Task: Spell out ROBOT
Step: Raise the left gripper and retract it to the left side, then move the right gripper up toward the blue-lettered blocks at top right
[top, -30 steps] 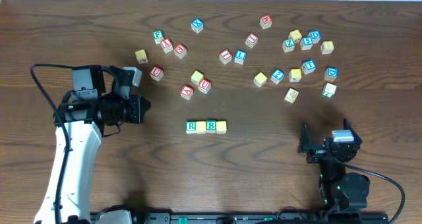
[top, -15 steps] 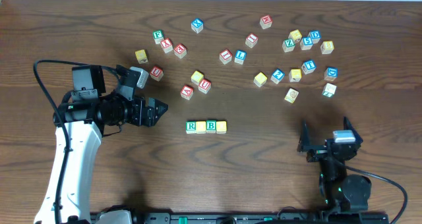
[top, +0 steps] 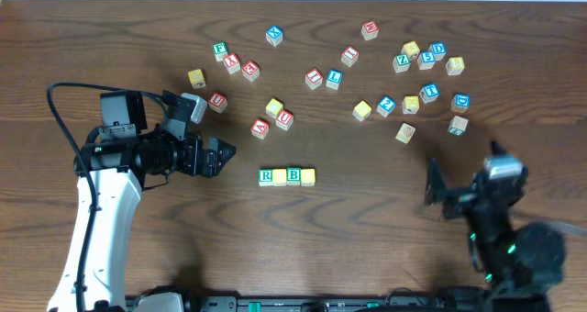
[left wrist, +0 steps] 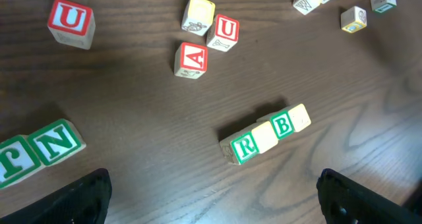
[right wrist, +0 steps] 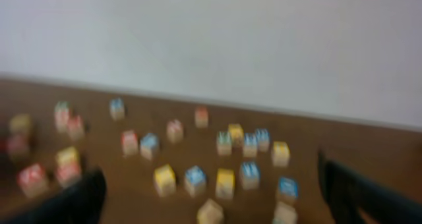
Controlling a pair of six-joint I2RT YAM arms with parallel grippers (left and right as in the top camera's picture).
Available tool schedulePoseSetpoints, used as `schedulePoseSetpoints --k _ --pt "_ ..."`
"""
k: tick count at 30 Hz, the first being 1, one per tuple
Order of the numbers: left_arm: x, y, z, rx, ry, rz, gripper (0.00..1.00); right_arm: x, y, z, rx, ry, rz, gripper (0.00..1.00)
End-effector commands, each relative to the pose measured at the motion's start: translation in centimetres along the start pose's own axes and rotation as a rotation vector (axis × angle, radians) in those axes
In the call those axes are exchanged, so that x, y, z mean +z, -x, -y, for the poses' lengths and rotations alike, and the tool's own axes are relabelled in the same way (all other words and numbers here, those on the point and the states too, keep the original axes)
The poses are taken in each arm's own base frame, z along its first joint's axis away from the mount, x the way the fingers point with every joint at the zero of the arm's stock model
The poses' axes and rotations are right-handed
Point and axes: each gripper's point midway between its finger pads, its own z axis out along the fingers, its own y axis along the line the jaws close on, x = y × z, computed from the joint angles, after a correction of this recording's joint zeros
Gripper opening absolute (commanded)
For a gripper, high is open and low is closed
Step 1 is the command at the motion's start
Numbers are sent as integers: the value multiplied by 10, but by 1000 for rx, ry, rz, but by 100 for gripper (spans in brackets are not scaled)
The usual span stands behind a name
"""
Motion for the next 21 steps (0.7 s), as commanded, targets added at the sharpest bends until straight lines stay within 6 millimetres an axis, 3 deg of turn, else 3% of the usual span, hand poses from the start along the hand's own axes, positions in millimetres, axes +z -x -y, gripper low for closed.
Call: schedulePoseSetpoints --k 1,7,12,15,21 --pt "-4 4 0 15 7 14 98 11 43 -5 -13 62 -76 99" --pt "-4 4 0 15 6 14 98 34 72 -32 -32 292 -333 99" --pt "-4 4 0 15 6 14 98 72 61 -21 19 259 -434 99" --pt "-4 4 0 15 6 14 98 91 45 8 167 68 -554 99" --pt "-4 4 0 15 6 14 98 115 16 24 209 -20 -803 99"
